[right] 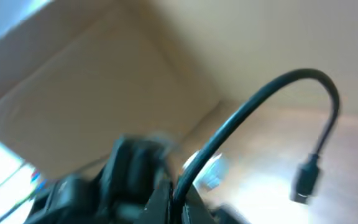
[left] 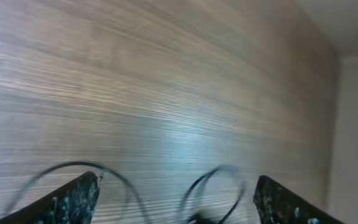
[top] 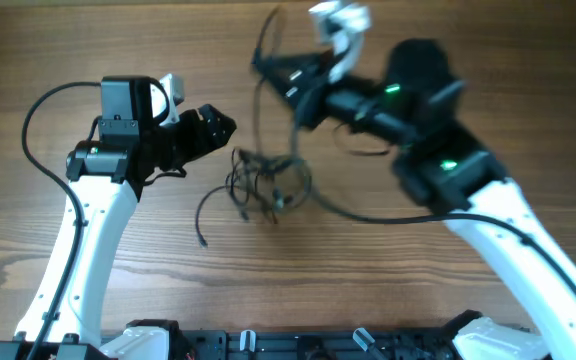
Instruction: Untangle cables
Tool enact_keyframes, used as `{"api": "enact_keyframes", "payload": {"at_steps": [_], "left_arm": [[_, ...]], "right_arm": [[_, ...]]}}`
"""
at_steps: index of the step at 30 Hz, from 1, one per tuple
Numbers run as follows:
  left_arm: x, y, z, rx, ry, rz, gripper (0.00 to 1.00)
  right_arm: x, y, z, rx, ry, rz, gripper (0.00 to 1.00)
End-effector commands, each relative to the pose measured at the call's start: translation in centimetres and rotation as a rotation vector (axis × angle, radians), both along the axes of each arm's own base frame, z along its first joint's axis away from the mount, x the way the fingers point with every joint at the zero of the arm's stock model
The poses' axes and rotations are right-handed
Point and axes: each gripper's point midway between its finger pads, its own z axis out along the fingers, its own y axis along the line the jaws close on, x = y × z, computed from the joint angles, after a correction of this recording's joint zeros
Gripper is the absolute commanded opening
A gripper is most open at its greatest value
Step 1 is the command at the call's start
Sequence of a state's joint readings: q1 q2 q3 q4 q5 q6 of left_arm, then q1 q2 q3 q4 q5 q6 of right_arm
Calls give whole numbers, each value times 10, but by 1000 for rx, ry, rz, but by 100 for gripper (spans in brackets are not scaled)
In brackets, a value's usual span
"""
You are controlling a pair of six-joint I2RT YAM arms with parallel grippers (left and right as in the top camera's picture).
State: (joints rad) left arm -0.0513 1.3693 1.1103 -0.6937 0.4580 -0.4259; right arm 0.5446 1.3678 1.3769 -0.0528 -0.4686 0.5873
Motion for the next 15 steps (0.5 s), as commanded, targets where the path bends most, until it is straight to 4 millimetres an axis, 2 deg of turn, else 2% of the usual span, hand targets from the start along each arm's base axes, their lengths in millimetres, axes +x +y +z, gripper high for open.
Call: {"api": "enact_keyframes", "payload": {"at_steps": [1,3,6,10,15], "left_arm": [[2,7,-4,27,12,29,83],[3,-8,7,-54,-19,-28,85],[2,-31,27,-180,-76,-135,89],[4,-32,29,-193,-78,-123,93],[5,-42,34,-209,-89,-134,95]], "right_arm": [[15,-34,17,80,60,-131,4],[15,-23,-1,100,181,-83,4],[9,-6,-7,153,286,30,4],[-1,0,29,223,138,122,4],[-8,5,40,267,140,149,4]]}}
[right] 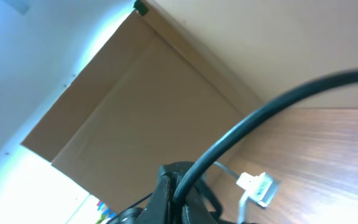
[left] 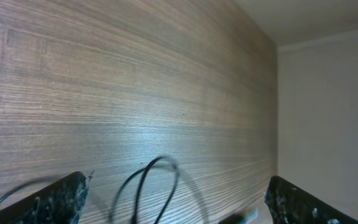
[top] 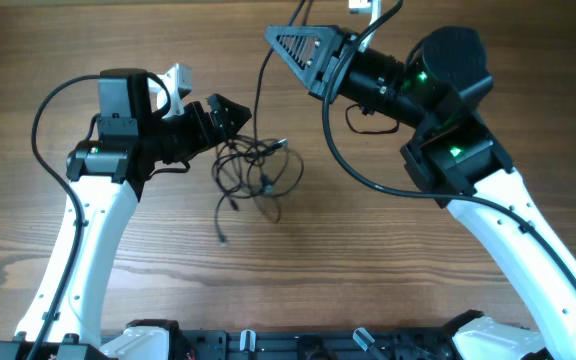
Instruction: Untangle cables
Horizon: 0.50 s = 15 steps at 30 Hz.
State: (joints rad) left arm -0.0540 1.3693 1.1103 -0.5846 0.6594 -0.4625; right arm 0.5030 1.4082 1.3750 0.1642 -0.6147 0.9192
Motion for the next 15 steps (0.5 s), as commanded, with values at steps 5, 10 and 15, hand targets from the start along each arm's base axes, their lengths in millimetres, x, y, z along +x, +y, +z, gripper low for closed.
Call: {"api": "enact_keyframes", "payload": {"at_steps": [5,10,15], "left_arm": [[2,-15,-2,41,-14,-8,67],[0,-21,13,-93,7,-28,88],[0,-25,19,-237,151,78,86]], "right_arm": [[-8,-3,35,65,-146,-5,5],[30,-18,-26,-103,52,-212,4],[29,-17,-29,-102,74,-204,4]]}}
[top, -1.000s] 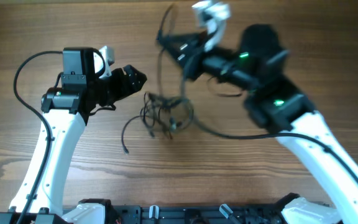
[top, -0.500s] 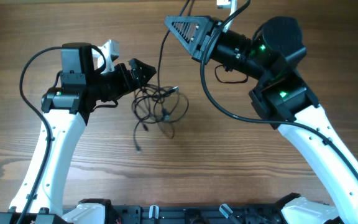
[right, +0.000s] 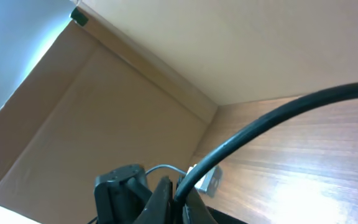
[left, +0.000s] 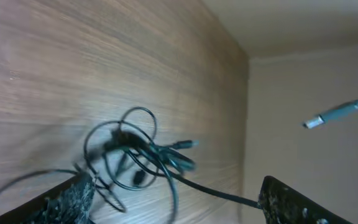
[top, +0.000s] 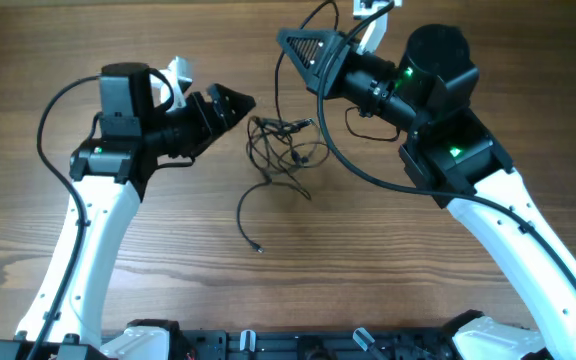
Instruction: Untangle cables
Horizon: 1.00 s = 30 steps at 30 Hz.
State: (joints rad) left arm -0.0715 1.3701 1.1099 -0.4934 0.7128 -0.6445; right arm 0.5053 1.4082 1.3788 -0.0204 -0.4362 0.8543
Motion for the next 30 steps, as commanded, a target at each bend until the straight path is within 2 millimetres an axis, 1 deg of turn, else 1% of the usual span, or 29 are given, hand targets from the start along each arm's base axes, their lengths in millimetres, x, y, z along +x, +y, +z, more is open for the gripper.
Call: {"api": "enact_keyframes", "payload": {"at_steps": [1,2,4,5,7,8,9,10,11,12,13,14,15,16,17,19,20,21,22,23,24,25,27,29,30], "left_arm": [[-10,-15,1,-112,145,25,85],[-14,-22,-1,-113,160,12,84],[-13,-27,-7,-60,153,31,75],[-9,-24,-15,-19,173,101,73],[-3,-18,-24,19,198,177,70],[0,-20,-31,26,216,195,65],[4,-27,-39,31,220,178,59],[8,-33,-51,48,234,165,38],[10,-31,-63,73,255,177,20],[10,-28,-74,97,282,192,8],[9,-12,-88,166,309,231,4],[9,5,-95,239,306,262,4],[7,26,-98,298,317,317,4],[5,43,-96,319,324,366,4],[8,62,-82,326,277,393,4],[16,96,-42,302,164,476,4],[19,111,-20,283,102,526,19],[20,118,-6,264,57,548,42],[19,120,8,232,18,548,43],[17,116,17,197,-2,525,47],[15,111,20,176,-6,502,50],[12,103,20,151,4,467,50],[12,98,16,136,22,442,55],[11,77,13,73,50,362,62],[8,61,10,14,100,323,62]], "right_arm": [[2,-3,13,17,-48,-23,4],[2,-3,20,38,-62,-23,4],[1,-2,27,83,-50,-21,4],[-2,-1,31,98,-53,-2,5],[-7,3,32,107,-52,38,4],[-11,5,35,125,-41,62,4],[-12,6,38,139,-45,72,4],[-13,6,41,144,-55,72,4],[-12,5,42,145,-61,71,4],[-10,3,42,142,-66,61,5],[-7,-1,42,128,-88,47,4],[-4,-5,42,115,-104,35,4],[-2,-7,40,110,-94,28,4],[-1,-8,38,107,-87,25,5],[1,-9,35,91,-90,12,4],[8,-14,29,60,-92,-37,4],[13,-18,25,51,-76,-75,4],[16,-20,23,48,-70,-93,4],[19,-23,22,45,-66,-117,4],[21,-25,22,45,-66,-137,4],[24,-27,22,45,-66,-155,4],[28,-32,20,39,-57,-195,4],[32,-36,16,34,-39,-224,4],[26,-29,15,78,14,-174,5],[24,-27,15,96,35,-159,4]]}}
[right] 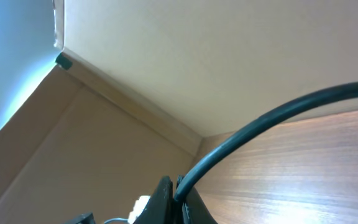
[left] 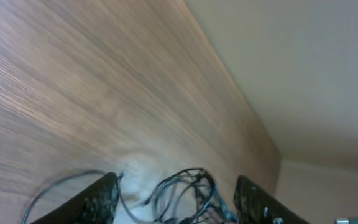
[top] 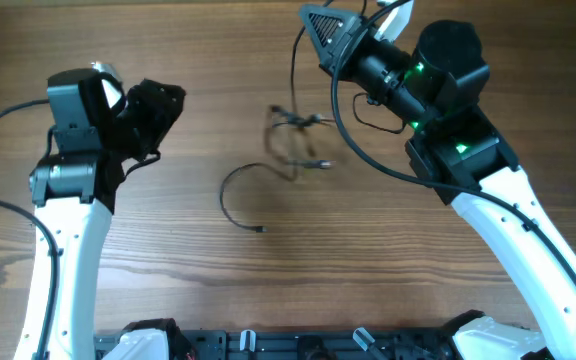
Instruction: Untangle cables
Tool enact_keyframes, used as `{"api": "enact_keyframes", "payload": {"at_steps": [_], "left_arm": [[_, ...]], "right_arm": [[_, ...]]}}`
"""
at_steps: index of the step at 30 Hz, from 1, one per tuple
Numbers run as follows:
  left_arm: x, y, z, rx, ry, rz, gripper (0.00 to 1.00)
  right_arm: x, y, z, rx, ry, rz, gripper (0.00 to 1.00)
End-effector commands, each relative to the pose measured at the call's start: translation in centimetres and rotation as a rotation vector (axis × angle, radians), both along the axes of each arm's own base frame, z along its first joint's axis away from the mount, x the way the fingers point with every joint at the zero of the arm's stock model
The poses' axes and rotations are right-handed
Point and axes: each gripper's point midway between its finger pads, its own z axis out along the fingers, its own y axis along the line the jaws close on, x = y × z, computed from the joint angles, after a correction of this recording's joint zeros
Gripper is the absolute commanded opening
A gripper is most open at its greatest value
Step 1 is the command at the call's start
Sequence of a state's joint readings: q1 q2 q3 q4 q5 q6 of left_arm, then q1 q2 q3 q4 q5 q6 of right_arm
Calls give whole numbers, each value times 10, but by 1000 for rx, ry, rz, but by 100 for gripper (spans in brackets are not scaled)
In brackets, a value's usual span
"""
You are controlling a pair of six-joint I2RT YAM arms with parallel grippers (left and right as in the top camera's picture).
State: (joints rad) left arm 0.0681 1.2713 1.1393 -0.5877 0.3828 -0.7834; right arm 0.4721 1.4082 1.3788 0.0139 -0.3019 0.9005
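Note:
A tangle of thin black cables [top: 293, 138] sits mid-table, blurred, and also shows in the left wrist view as the tangle [left: 188, 194]. One loose strand [top: 230, 200] curls out to its left and lies on the wood. A thin strand runs up from the knot toward my right gripper [top: 320, 22], which is raised at the back. That right gripper [right: 176, 190] is shut on a thick dark cable [right: 278, 118]. My left gripper [top: 158, 105] stands open well to the left of the tangle, with nothing between its fingers [left: 104, 198].
The wooden table [top: 148, 260] carries only the cables. A white connector [top: 398, 14] sticks up beside the right gripper at the back edge. The thick cable loops [top: 353, 140] down beside the right arm. A beige wall [left: 291, 74] lies beyond the table's far edge.
My left gripper was close beside the tangle and is now well to its left, still open. The tangle has shifted slightly right and back. The right gripper is nearer the back edge.
At first the tangle lay mid-table with the open left gripper close to its left, and the right gripper shut on the thick cable above it. At each later moment the tangle lay further right and back, the loose strand trailing. Now the left arm stands away.

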Motion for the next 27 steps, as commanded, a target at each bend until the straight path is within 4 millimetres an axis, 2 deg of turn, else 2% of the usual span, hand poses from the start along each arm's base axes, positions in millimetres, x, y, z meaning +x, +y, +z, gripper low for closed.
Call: {"api": "enact_keyframes", "payload": {"at_steps": [1,3,6,8,11,12,14,18,20,22,23,27], "left_arm": [[-8,-58,-9,-216,105,-164,61],[-11,-91,-30,-274,213,-208,61],[-12,-134,-56,-284,288,-286,70],[-8,-149,-63,-301,302,-298,70],[2,-157,-60,-314,261,-305,71],[3,-156,-60,-312,259,-303,66],[2,-156,-62,-306,265,-301,44],[5,-130,-85,-157,293,-191,6],[9,-96,-102,21,296,-72,4],[6,-69,-113,145,327,32,4],[3,-55,-117,208,341,80,4],[4,-38,-118,283,337,143,5]], "right_arm": [[-3,1,8,62,34,14,4],[-8,5,9,86,54,49,4],[-16,12,14,99,40,111,5],[-22,17,15,105,44,158,4],[-34,24,24,115,10,239,4],[-35,25,27,118,-2,247,4],[-37,25,36,131,-39,256,4],[-37,24,41,137,-64,253,5],[-37,20,51,152,-101,233,5],[-46,15,77,190,-206,235,5],[-51,7,98,223,-279,207,5],[-52,-29,131,263,-372,28,5]]}}
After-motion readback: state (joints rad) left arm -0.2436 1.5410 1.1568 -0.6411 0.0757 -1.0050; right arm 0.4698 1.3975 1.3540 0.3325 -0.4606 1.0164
